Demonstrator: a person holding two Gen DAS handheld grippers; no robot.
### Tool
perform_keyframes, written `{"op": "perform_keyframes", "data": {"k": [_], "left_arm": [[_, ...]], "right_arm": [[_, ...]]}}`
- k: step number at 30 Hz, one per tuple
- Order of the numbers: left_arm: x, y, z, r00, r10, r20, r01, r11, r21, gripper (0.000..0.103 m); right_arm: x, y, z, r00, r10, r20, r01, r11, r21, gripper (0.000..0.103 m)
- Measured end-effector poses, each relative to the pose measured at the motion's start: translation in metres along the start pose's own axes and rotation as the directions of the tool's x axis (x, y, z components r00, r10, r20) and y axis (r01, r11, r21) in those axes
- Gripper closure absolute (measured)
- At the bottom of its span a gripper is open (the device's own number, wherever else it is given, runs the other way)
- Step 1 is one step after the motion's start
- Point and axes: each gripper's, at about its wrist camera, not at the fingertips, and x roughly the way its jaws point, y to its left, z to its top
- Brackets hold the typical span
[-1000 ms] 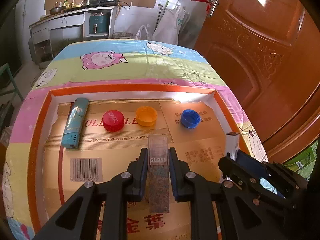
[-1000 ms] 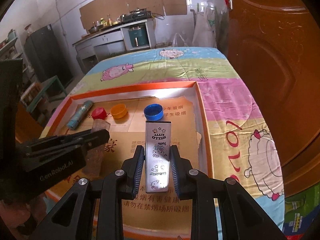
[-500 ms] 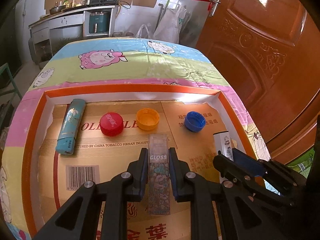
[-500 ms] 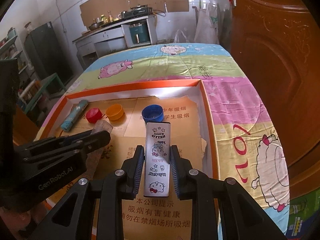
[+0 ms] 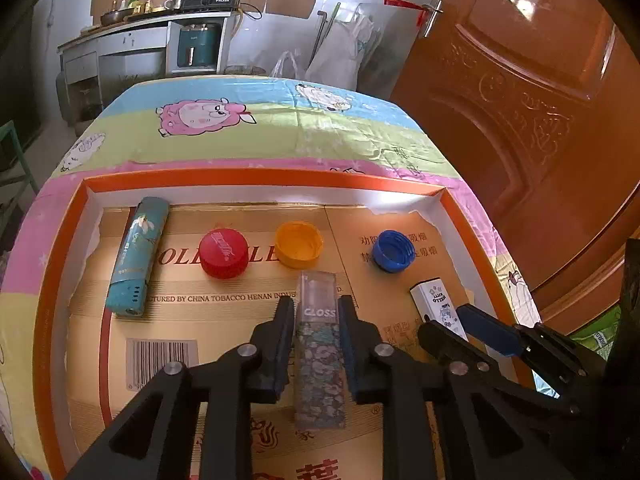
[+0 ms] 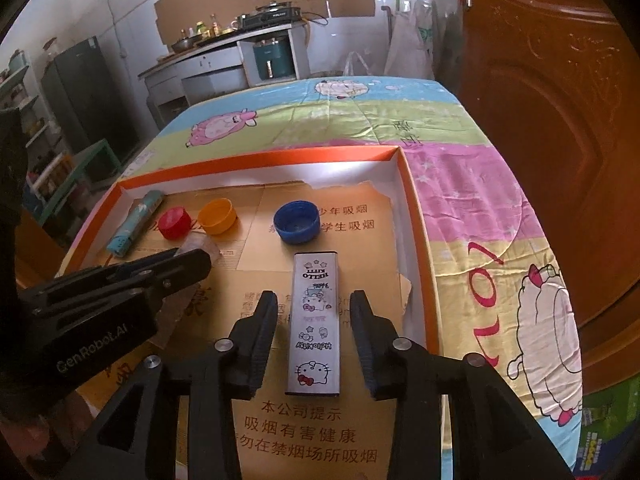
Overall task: Organize rigid objects
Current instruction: 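Lower the white card into the tray and open the right tool while the left releases the jar, then move both open tools back toward the round containers on the quilt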
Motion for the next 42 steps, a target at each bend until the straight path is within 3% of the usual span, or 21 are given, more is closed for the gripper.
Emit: {"op": "perform_keyframes", "data": {"k": [5, 15, 42], "left_arm": [[-0.003, 0.001, 0.002, 1.000, 0.007, 0.018, -0.007, 1.000, -0.001, 0.065], [-0.017, 0.001, 0.004, 0.999, 0.008, 0.043, -0.008, 1.000, -0.004, 0.065], [-0.113, -0.005, -0.023, 0.986, 0.036, 0.165, -0.036, 0.999, -0.003, 0.065]], "right_arm": [[-0.001, 0.001, 0.000, 1.000, 0.007, -0.001, -0.007, 1.000, 0.001, 0.062], [-0.018, 0.003, -0.002, 0.999, 0.014, 0.030, -0.014, 1.000, 0.010, 0.062], [-0.101, 0.039, -0.023, 0.992, 0.014, 0.122, -0.010, 1.000, -0.028, 0.062]]}}
